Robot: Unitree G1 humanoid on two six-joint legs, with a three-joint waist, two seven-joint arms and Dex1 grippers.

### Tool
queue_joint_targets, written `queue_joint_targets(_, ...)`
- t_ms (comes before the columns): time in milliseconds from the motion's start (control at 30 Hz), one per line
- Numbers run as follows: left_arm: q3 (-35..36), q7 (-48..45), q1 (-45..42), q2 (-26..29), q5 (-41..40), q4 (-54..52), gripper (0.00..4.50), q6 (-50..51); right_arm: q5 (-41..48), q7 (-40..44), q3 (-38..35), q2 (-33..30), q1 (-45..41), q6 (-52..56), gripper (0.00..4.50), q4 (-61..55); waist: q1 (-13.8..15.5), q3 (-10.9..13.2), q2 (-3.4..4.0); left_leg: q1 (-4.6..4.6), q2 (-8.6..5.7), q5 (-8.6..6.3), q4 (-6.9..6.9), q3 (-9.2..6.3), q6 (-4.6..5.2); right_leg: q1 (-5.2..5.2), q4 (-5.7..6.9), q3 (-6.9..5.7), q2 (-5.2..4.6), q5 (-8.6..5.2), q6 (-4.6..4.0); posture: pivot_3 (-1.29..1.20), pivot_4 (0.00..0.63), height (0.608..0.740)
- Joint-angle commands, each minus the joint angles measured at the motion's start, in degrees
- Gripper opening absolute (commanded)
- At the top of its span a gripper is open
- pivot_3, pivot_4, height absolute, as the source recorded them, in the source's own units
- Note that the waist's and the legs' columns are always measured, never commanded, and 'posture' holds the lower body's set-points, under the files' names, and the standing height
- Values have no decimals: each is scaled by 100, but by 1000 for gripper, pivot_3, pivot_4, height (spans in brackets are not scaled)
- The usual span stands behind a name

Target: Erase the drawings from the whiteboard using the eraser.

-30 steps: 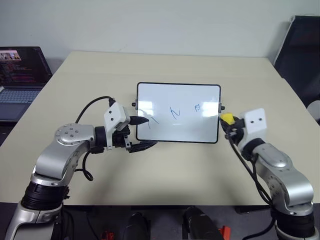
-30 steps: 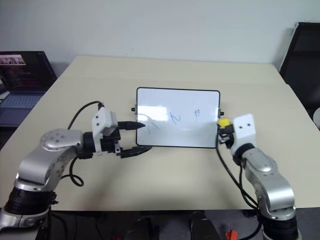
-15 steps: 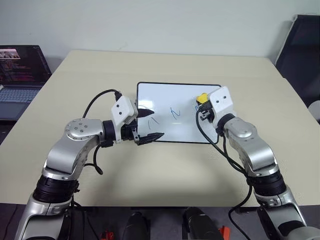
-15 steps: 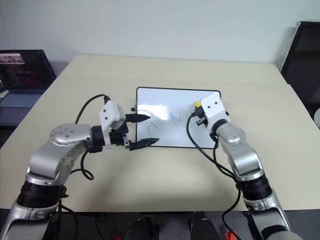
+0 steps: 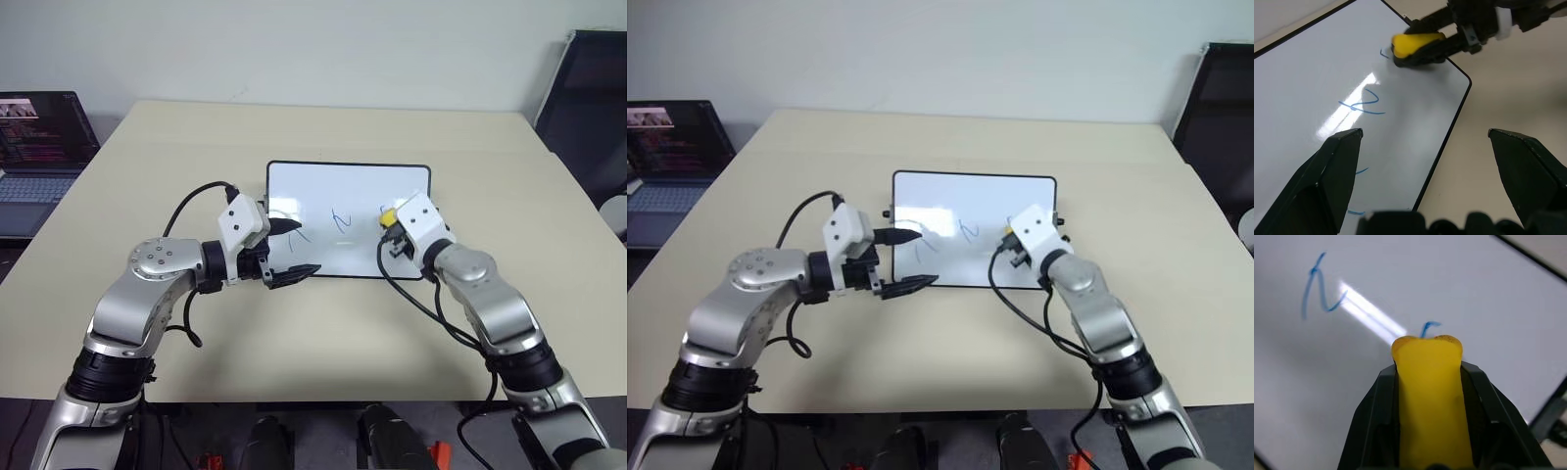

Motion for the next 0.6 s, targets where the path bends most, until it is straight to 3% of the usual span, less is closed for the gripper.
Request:
queue_joint_targets(33,27,3,-33,-24,27,-22,4500,-139,-151,-123,-185,113,-299,-365,1280,201,3,0,0,0,0,0,-2,-1,0,0,0,-1,0,0,0,0,150,740)
queue_joint_targets(267,3,1,-38,-76,72,38,4500,-223,-129,532,179,114,-245,-209,1280,329,7,0,0,-2,2,-4,-18,-4,-2,-2,-3,-9,0,0,20,0,150,740)
queue_joint_targets(600,-9,22,-5,-101,97,16,4500,-252,-113,770,-131,-116,271,312,1280,-363,13,-1,-1,1,0,-1,0,-15,-1,13,-1,-14,0,-6,2,0,150,740)
